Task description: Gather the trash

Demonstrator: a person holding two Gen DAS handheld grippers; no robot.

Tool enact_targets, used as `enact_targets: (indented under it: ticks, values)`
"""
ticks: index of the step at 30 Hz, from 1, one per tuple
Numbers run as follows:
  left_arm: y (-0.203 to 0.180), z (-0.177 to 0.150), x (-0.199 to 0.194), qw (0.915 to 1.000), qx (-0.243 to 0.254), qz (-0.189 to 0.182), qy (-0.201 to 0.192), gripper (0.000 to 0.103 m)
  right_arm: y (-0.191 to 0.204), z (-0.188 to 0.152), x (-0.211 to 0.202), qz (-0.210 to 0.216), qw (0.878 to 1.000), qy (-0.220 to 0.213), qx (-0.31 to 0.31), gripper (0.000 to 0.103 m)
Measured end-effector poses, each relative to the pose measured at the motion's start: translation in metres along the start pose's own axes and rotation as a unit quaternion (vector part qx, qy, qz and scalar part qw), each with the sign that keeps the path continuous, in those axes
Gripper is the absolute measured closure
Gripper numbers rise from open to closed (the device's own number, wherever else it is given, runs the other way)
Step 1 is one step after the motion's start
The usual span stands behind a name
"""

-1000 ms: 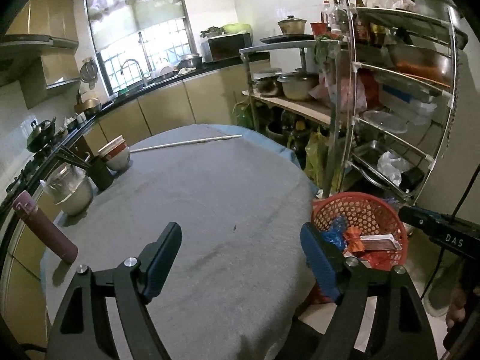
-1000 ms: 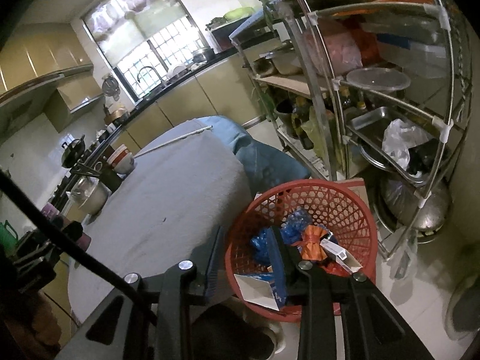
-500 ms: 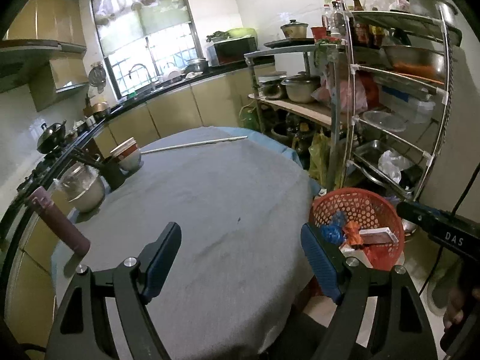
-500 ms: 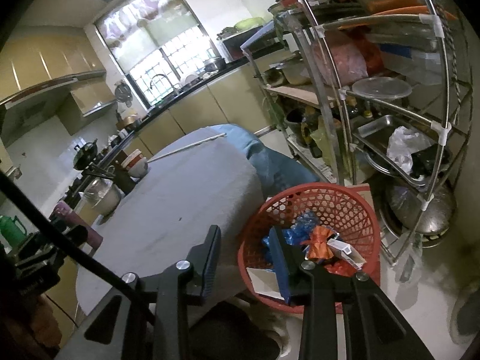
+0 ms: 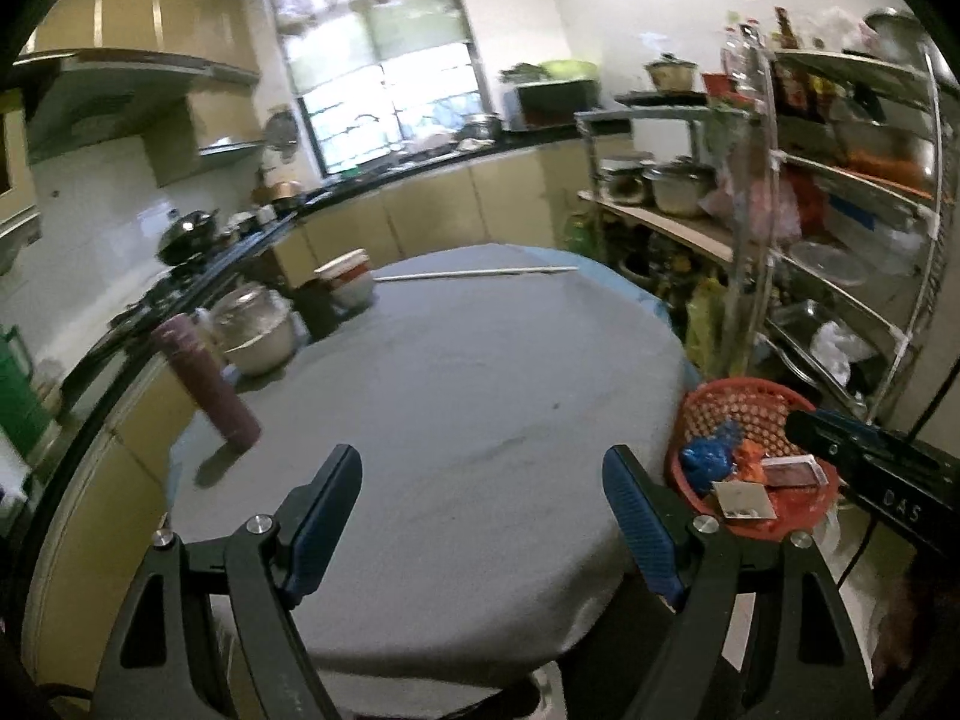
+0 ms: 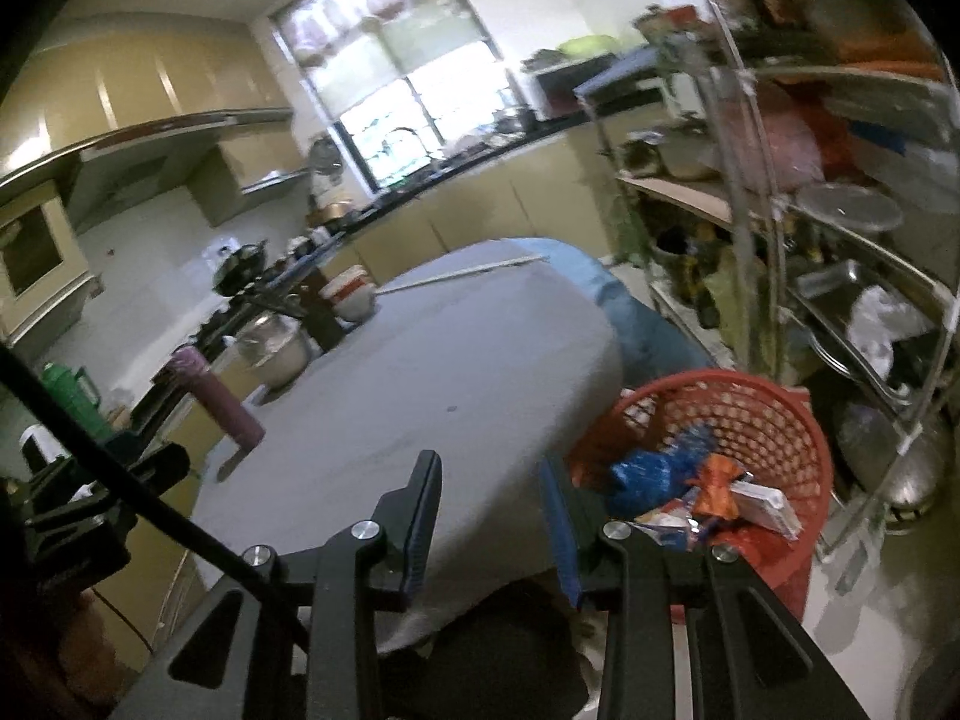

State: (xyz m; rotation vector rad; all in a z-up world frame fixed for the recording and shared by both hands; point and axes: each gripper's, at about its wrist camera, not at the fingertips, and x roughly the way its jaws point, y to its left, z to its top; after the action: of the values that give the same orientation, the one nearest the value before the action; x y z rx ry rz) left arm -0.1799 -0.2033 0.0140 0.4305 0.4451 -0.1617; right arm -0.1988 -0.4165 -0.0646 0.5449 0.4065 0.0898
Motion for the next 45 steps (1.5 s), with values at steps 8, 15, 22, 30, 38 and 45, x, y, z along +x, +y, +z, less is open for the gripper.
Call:
enact_targets:
  ticks: [8, 15, 22, 30, 38, 45]
  values:
    - [0.033, -0.007, -0.031, 0.9978, -0.027, 0.051, -0.032, 0.01, 0.047, 0.005, -0.016, 0.006, 0.999, -0.015, -0.048, 0.037]
    - [0.074, -0.012, -0.033, 0.9935, -0.08, 0.073, -0.035, 0.01, 0.095, 0.011, -0.015, 0.024, 0.995, -0.027, -0.093, 0.037]
    - [0.114, -0.023, -0.035, 0.9878, -0.126, 0.084, -0.039, 0.01, 0.137, 0.007, -0.015, 0.021, 0.992, -0.032, -0.123, 0.037]
    - [0.139, -0.029, -0.039, 0.9827, -0.153, 0.092, -0.05, 0.01, 0.156, -0.004, -0.024, 0.008, 0.991, -0.035, -0.128, 0.037]
    - [0.143, -0.034, -0.042, 0.9817, -0.156, 0.095, -0.054, 0.01, 0.163, -0.019, -0.022, 0.01, 0.991, -0.025, -0.134, 0.037]
    - [0.134, -0.036, -0.038, 0.9846, -0.14, 0.094, -0.047, 0.01, 0.16, -0.032, -0.016, 0.004, 0.991, -0.011, -0.136, 0.037]
